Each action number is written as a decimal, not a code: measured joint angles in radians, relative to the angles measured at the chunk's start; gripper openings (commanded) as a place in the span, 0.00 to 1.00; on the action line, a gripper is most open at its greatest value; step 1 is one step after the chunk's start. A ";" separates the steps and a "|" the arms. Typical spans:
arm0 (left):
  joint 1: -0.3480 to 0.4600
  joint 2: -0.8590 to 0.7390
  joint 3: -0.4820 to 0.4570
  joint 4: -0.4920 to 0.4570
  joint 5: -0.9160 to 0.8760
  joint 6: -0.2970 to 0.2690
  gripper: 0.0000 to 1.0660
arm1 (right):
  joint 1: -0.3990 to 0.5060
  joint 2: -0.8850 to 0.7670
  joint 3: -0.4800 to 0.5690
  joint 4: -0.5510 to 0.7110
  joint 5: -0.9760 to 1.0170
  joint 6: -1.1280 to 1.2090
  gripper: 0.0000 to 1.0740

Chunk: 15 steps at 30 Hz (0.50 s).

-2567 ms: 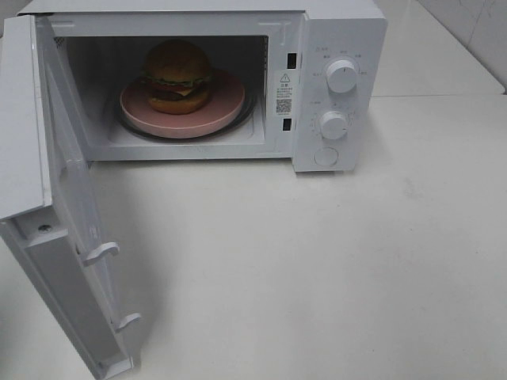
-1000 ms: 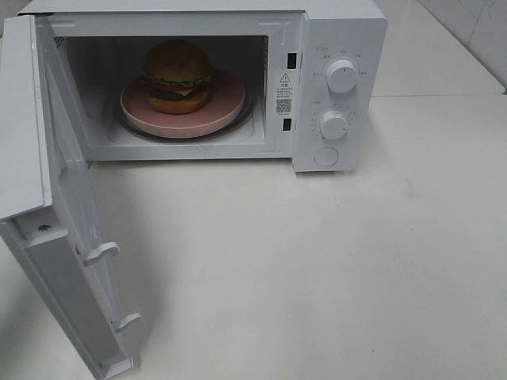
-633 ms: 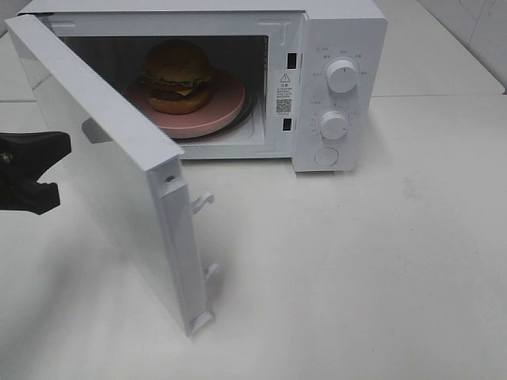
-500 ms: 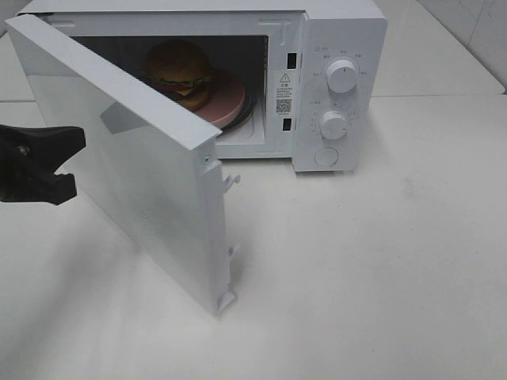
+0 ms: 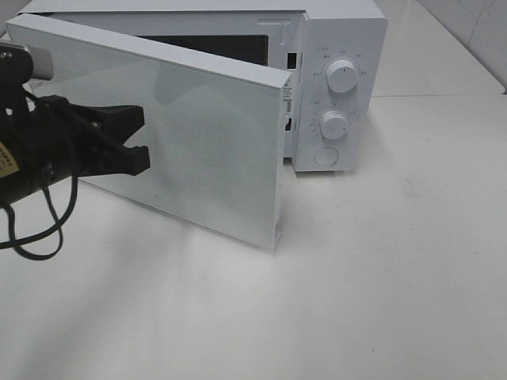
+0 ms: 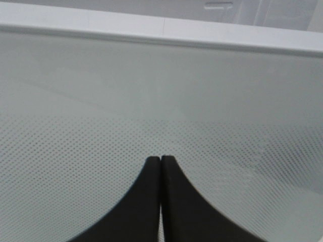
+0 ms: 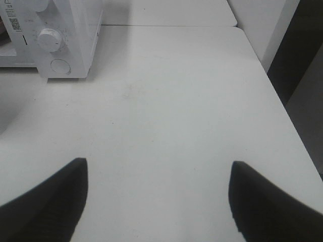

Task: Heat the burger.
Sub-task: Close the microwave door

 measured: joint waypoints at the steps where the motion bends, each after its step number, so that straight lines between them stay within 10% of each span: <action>1: -0.028 0.023 -0.028 -0.040 0.000 0.026 0.00 | 0.000 0.000 0.000 0.000 0.000 0.000 0.71; 15: -0.159 0.206 -0.274 -0.194 0.002 0.066 0.00 | 0.000 0.000 0.000 0.000 0.000 0.000 0.71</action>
